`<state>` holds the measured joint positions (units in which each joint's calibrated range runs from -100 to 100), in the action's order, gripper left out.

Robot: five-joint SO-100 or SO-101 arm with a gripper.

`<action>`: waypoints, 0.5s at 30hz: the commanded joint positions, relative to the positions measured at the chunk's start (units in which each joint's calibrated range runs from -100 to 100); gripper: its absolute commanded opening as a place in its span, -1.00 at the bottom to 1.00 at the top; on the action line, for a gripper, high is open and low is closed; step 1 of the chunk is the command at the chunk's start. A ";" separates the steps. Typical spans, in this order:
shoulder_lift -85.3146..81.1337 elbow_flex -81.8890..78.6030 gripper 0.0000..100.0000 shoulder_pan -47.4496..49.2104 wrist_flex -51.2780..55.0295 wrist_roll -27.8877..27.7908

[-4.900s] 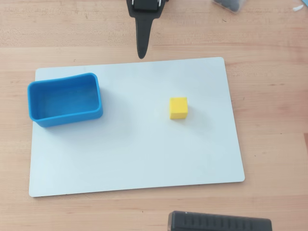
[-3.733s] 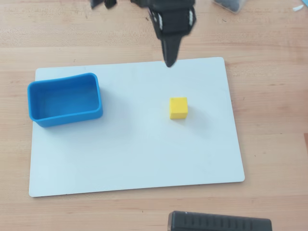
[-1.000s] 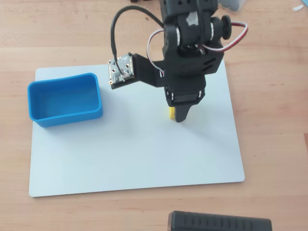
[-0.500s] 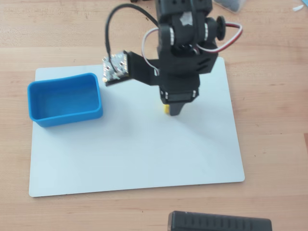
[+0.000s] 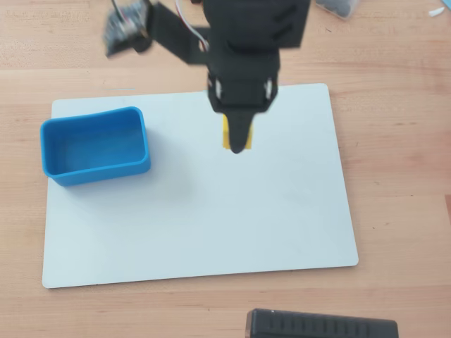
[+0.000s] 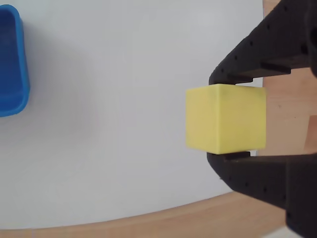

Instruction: Pick up yellow cube and drop it in the blue rectangular bin

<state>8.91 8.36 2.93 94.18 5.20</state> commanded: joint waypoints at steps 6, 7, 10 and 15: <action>-8.59 14.82 -0.92 -16.91 3.09 -2.98; -8.50 14.91 -0.92 -18.71 2.76 -3.27; -7.66 14.55 -0.92 -22.49 1.69 -4.25; -5.52 9.09 -0.92 -27.55 -3.43 -5.62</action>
<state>7.71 14.22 -19.15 95.44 1.15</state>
